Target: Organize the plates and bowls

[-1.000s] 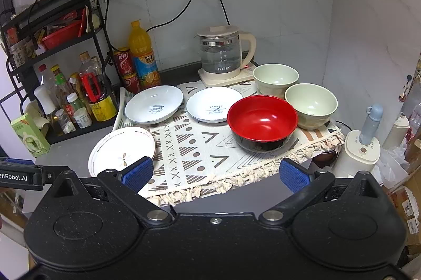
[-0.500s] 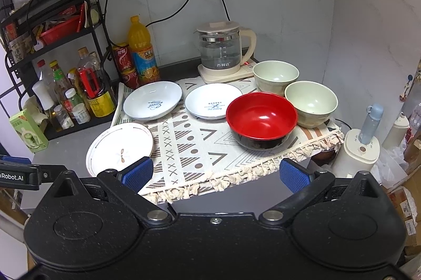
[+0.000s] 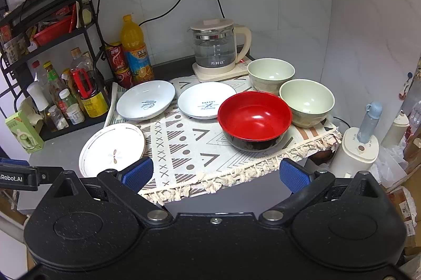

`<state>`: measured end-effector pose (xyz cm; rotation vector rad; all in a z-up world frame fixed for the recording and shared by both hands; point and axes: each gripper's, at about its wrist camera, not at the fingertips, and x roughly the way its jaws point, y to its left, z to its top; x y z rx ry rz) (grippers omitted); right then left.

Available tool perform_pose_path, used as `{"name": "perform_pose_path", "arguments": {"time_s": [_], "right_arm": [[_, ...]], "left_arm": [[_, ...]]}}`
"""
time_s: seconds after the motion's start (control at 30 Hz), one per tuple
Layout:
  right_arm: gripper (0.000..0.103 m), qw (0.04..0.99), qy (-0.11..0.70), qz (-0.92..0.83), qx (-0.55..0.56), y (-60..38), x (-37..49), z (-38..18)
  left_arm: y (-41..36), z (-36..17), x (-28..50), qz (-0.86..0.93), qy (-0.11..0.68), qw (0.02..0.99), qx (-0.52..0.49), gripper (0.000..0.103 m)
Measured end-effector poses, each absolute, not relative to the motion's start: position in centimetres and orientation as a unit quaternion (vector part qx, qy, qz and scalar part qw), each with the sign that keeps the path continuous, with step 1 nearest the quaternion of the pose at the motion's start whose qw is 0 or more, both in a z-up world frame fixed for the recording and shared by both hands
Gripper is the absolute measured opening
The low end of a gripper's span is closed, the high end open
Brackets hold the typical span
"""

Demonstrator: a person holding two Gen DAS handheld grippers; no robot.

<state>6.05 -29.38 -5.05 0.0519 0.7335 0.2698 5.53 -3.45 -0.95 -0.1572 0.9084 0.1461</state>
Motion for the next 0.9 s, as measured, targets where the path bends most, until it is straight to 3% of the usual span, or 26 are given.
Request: {"name": "perform_pose_path", "arguments": {"time_s": [0.9], "right_arm": [[0.103, 0.914, 0.371, 0.160, 0.021, -37.4, 13.8, -7.1]], "left_arm": [[-12.5, -3.2, 15.0, 0.094, 0.460, 0.878, -0.097, 0.101]]}}
